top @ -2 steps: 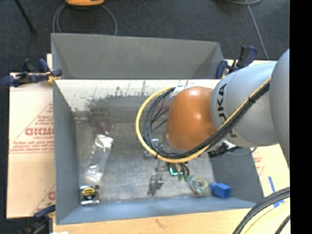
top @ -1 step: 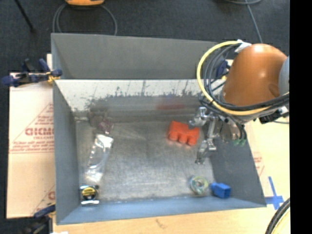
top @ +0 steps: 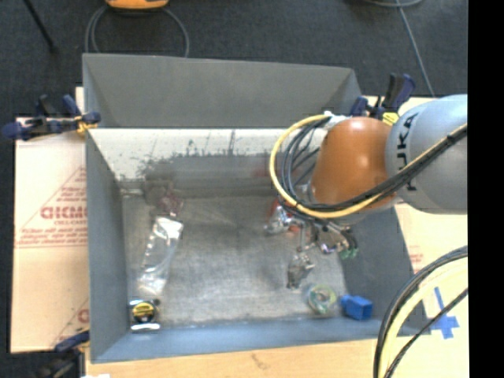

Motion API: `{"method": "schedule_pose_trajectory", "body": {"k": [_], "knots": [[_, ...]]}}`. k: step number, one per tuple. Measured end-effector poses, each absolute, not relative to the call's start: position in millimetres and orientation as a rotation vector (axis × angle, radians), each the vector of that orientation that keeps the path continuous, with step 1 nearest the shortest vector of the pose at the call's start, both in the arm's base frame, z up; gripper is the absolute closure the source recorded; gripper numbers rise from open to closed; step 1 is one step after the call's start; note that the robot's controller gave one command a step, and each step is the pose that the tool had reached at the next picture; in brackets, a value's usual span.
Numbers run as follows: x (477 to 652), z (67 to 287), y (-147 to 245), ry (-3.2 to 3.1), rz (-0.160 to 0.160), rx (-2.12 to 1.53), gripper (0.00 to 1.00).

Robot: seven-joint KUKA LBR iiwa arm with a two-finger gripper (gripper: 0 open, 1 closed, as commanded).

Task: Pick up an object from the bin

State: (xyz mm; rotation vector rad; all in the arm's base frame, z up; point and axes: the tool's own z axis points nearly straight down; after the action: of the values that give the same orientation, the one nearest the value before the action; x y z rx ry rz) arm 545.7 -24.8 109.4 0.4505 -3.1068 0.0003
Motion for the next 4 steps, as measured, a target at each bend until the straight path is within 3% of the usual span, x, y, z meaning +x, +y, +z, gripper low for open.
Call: {"method": "schedule_pose_trajectory", "body": {"k": [1, 2, 3, 4], "knots": [[566.9, 170.3, -132.7, -3.066, 0.01, 0.719, 0.0], [610.7, 90.3, -47.8, -2.997, -0.003, 0.952, 0.0], [657.4, 132.5, -95.6, -2.974, 0.011, 1.05, 0.0], [649.5, 79.0, -75.1, -2.831, 0.001, 1.368, 0.0]]}}
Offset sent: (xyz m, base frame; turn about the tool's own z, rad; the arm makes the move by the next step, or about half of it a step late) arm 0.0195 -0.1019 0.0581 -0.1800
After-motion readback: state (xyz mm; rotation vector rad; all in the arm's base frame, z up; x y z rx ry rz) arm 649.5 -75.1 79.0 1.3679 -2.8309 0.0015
